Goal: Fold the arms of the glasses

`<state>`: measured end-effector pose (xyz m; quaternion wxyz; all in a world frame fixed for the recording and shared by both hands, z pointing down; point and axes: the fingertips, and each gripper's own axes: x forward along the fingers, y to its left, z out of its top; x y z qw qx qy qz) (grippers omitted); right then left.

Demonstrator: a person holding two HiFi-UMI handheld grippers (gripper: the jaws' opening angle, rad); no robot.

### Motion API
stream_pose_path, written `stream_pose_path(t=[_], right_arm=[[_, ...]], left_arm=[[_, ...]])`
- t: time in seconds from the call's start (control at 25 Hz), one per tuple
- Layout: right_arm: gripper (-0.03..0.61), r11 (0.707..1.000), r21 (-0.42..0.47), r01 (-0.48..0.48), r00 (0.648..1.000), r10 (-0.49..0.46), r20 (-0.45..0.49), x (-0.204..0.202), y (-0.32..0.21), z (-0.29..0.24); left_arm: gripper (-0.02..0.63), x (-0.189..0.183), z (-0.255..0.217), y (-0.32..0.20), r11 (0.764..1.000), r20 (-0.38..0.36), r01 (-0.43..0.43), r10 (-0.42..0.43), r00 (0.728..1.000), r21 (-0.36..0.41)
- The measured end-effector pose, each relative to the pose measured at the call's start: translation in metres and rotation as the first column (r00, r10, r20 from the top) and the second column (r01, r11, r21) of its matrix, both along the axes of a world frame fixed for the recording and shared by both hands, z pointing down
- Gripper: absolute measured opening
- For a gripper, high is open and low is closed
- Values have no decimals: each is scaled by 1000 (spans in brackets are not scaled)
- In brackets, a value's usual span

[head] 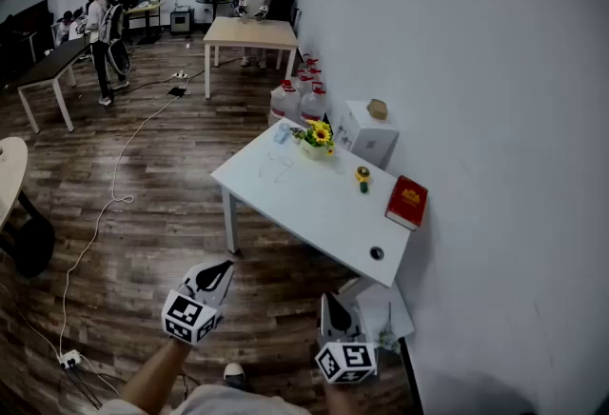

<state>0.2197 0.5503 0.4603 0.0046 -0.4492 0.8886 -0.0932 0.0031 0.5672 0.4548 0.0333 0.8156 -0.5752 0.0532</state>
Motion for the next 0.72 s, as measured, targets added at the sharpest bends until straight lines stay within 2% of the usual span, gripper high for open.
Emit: stream_pose_path(t=[0.28,0.32,0.4,0.56,0.64,0.72], right_arm=[[-3,999,31,-11,1000,11,22,-18,-8,2],[26,999,32,-7,1000,6,22,-22,-9,5],[55,999,33,1,1000,-1,19,-31,-11,9],[195,1000,21,-15,1000,15,13,-47,-22,14],[238,1000,7,-25,1000,25,9,-54,-25,18],[247,999,-5,-34,999,34,6,-60,-26,23]], left_arm=[[9,-16,1,-7,1000,-8,-19,19,1000,19],[21,-19,2,-8,1000,-4,-19,19,1000,22],[88,-25,3,-10,999,6,-19,19,1000,27],[244,-41,13,-21,999,-8,-30,30,1000,9],[284,-49,20,-22,999,-19,-46,46,999,-11],[291,-57,24,-21,998,-24,-60,59,998,-19]])
